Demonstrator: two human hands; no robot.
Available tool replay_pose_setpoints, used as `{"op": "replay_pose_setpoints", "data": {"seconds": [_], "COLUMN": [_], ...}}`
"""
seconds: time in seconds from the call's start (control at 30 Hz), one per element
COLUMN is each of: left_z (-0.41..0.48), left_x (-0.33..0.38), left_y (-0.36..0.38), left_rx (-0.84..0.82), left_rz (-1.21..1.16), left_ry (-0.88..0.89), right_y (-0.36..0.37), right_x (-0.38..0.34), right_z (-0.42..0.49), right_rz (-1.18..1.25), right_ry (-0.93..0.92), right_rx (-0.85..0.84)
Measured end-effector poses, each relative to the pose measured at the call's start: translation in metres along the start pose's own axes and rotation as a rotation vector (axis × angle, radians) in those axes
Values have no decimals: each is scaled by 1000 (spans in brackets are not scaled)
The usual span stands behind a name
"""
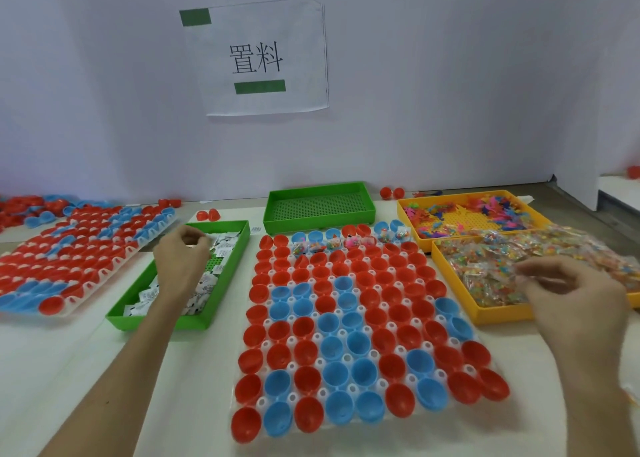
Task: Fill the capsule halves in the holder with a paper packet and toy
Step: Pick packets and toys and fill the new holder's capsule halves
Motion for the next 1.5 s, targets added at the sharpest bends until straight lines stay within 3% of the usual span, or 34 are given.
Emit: {"op": "replay_pose_setpoints", "data": {"seconds": [0.1,0.23,0.33,0.43,0.53,0.7,0.8,0.93,1.17,1.27,1.37,1.5], "left_z": [-7,-34,-76,-131,-177,-209,-216,-217,-215,-212,-208,-206], "left_x": [17,56,87,110,131,155,156,155,148,142,137,137], "left_y": [1,-7,-30,-44,-28,18,28,30,28,27,25,24], "left_rx": [28,-59,-24,15,-29,-220,-346,-472,-394,-329,-293,-290], "left_rz": [-264,-739,-983,-1031,-1071,-1012,-999,-1026,-871,-838,-822,-855], "left_ry": [-108,-265,-228,-163,-188,-205,-218,-264,-181,-182,-199,-207], "right_y": [-1,-2,-3,-11,-22,-20,-8,1,-1,16,56,116], "right_x": [0,-4,-6,-22,-64,-130,-140,-133,-135,-128,-105,-63], "right_z": [-2,-3,-3,-6,-21,-64,-73,-71,-64,-14,55,110], "right_rz": [16,38,65,185,404,572,475,376,306,85,-232,-730], "right_ry": [14,-6,-20,-69,-178,-337,-417,-407,-443,-455,-353,-298], "right_rx": [20,46,70,43,-88,-519,-633,-536,-576,-520,-455,-657]}}
Point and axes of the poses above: each hand's wrist, its own z-axis towards the middle knuckle, its own y-axis out of the palm, x = y × z, the point moved 2 cm from there along z, towards the middle knuckle, and after that the axes turned 10 degrees about -z, right-handed, at the moved point
